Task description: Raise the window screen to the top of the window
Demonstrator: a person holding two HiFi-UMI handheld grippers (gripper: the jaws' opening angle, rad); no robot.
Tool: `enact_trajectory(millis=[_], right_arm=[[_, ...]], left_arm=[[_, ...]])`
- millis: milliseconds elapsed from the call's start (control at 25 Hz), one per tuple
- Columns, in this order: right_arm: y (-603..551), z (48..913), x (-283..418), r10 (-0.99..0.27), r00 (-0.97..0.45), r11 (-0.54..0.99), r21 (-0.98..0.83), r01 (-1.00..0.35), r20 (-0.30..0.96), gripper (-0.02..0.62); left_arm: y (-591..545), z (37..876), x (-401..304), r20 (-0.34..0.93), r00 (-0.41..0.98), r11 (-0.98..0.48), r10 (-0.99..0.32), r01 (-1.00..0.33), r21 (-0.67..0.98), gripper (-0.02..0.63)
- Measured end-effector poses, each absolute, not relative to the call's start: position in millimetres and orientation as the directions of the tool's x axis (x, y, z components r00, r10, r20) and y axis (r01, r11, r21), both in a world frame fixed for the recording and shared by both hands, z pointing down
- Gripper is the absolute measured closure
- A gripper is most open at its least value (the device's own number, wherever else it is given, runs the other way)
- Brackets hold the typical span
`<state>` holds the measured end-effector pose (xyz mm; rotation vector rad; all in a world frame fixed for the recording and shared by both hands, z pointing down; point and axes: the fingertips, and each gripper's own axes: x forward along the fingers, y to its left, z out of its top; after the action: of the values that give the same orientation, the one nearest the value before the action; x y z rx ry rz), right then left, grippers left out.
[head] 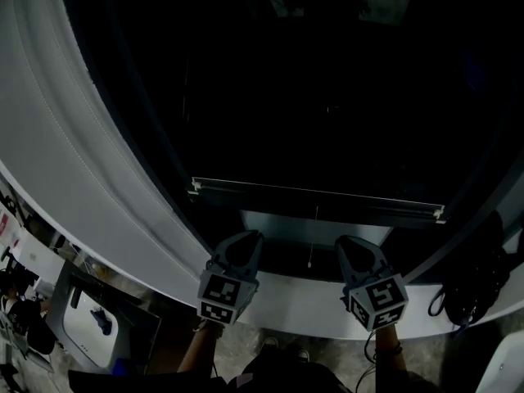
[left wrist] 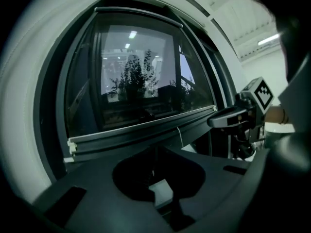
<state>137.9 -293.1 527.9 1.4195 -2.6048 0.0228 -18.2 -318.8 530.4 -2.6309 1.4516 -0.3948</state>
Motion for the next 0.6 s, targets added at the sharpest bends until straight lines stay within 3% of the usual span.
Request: enact_trajectory(millis=[200,400,480,600], right_arm=[[-316,511,134,-0.844,-0.499,0.535,0.264,-0.802,0.194,0.580],[-339,508,137,-0.853,-0.431,0.522,0.477,-0.707,0.295,0.548],[-348,509,142,-0.859,-0.383,0.512,0.568,-0.644,0.340,0.537],[-358,512,152,-0.868,-0.312,0.497,0.673,-0.548,0.387,0.537]], left_arm=[[-351,516,-17,0.229,0.526,-0.571,-0.819,-0.709,-0.414,0.582],[-381,525,-18,0.401,0.447,-0.561,-0.800,-0.319,-0.764,0.552],[-395,530,-23,0.445,0.398,-0.548,-0.802,-0.196,-0.813,0.552],[-406,531,-26,0.492,0.401,-0.588,-0.773,-0.160,-0.793,0.552]])
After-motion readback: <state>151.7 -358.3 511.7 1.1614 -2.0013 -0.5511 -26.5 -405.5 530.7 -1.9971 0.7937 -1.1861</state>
